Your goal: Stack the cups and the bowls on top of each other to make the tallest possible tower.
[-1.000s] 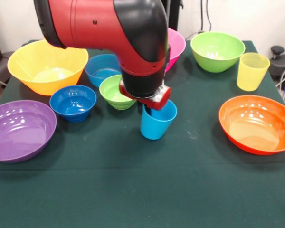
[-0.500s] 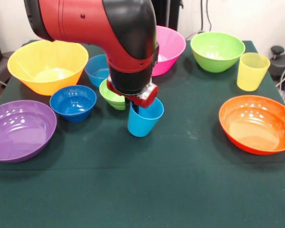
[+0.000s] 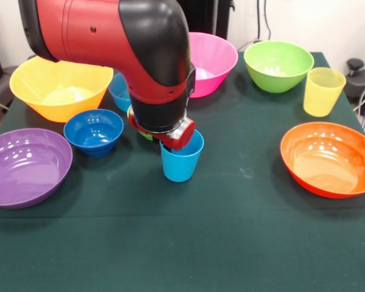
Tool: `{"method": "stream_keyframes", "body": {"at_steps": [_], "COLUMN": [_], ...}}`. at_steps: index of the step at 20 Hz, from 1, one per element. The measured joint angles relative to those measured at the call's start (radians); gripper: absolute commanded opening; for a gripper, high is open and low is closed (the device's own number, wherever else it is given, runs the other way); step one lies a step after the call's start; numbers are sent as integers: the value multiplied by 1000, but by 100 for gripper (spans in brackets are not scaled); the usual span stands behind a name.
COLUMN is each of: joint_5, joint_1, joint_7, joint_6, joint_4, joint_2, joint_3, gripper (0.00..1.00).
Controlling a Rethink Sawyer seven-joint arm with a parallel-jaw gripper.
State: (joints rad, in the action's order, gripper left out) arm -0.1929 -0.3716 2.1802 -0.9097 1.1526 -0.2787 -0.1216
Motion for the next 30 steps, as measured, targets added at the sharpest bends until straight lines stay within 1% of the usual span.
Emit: {"method": "stream_keyframes", "body": {"at_steps": [12, 21, 27, 30], "joint_5": [27, 53, 90, 98], "joint_1": [-14, -23, -23, -23], "joint_7": [0, 0, 0, 0], "joint_6": [11, 59, 108, 126], "joint_4": [-16, -6, 15, 24], "joint_2": [5, 4, 2, 1], "joint_3": [-16, -25, -27, -27], "gripper": [0, 0, 0, 0]}}
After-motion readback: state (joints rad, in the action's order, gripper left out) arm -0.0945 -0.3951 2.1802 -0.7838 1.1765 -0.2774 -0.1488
